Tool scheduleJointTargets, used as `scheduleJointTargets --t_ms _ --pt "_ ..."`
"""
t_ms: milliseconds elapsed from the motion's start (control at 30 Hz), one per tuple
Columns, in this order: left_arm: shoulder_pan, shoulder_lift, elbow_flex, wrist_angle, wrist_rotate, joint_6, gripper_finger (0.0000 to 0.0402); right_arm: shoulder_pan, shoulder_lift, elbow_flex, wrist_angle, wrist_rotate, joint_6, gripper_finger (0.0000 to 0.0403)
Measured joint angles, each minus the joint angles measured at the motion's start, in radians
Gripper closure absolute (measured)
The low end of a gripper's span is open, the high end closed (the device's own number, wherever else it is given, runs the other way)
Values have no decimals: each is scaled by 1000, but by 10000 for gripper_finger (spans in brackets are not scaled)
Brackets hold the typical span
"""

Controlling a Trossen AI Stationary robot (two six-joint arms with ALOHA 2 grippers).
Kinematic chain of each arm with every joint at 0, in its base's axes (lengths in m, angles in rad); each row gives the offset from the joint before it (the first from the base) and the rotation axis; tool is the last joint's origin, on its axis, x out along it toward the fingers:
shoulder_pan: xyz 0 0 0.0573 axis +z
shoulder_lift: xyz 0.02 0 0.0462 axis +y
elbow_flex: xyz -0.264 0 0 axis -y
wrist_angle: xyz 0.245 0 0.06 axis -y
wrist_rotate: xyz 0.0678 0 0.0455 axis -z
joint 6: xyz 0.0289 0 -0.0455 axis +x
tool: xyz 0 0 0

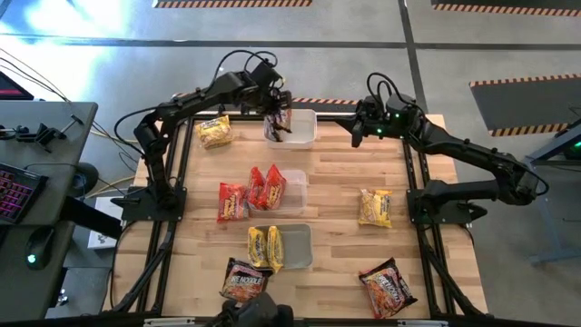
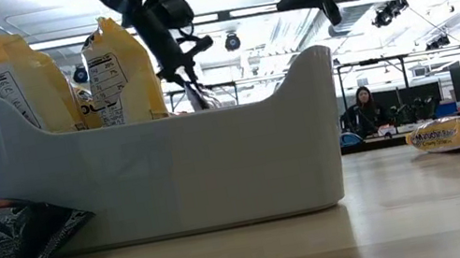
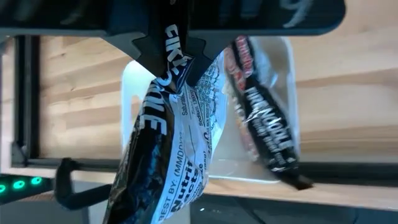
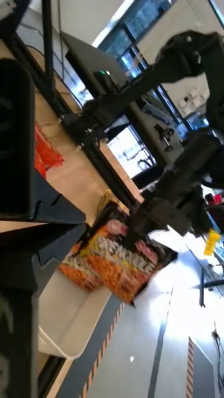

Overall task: Sort Maruchan noodles
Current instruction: Put the black noodle pack into the white bin

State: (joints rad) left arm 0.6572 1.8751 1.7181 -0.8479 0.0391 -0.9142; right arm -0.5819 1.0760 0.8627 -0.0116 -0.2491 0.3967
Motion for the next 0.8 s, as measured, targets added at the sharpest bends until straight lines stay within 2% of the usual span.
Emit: scheduleJointTargets --t_ms 100,500,800 --pt "6 2 -2 -45 -1 4 401 0 0 0 0 10 18 403" --pt "1 106 -1 -20 11 9 401 0 6 0 -7 10 -12 403" --pt "5 129 -1 -21 3 -4 401 0 6 0 -9 10 -13 403"
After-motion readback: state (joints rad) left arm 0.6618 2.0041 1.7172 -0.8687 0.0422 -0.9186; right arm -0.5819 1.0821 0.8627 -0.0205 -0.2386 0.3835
